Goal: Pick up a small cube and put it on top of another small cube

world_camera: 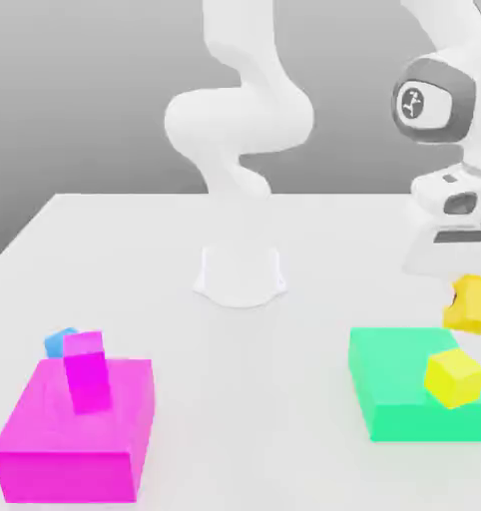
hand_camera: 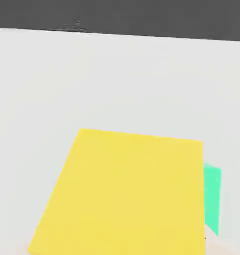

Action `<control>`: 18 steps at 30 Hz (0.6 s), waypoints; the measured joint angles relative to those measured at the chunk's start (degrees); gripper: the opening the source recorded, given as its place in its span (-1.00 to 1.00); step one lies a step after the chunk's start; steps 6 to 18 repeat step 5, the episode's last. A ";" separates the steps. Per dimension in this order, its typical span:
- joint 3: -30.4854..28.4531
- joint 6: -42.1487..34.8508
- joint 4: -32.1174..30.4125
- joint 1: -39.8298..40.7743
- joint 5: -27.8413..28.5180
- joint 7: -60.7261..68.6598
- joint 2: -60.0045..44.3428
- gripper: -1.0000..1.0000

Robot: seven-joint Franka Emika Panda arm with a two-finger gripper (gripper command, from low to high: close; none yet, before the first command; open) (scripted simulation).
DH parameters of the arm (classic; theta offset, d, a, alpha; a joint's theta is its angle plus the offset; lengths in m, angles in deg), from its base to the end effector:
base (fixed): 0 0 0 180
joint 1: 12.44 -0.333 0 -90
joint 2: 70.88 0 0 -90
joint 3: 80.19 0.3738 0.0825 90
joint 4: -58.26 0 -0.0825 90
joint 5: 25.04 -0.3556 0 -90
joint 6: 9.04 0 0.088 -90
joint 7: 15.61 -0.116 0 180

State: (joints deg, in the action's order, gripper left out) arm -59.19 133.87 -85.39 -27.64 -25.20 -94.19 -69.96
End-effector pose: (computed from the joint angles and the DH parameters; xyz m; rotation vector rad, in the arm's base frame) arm 0.3597 0.2634 0.3589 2.9275 -1.1387 0.0071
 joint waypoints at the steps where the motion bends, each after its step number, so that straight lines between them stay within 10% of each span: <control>1: 0.04 1.90 -0.38 0.15 0.98 -0.78 -1.67 -1.00; 2: 0.01 3.88 -0.76 0.14 1.98 -1.55 -3.40 -1.00; 3: -0.05 5.12 -0.99 0.03 2.63 -2.04 -4.49 1.00; 18: -0.05 5.12 -0.99 0.09 2.63 -2.04 -4.49 1.00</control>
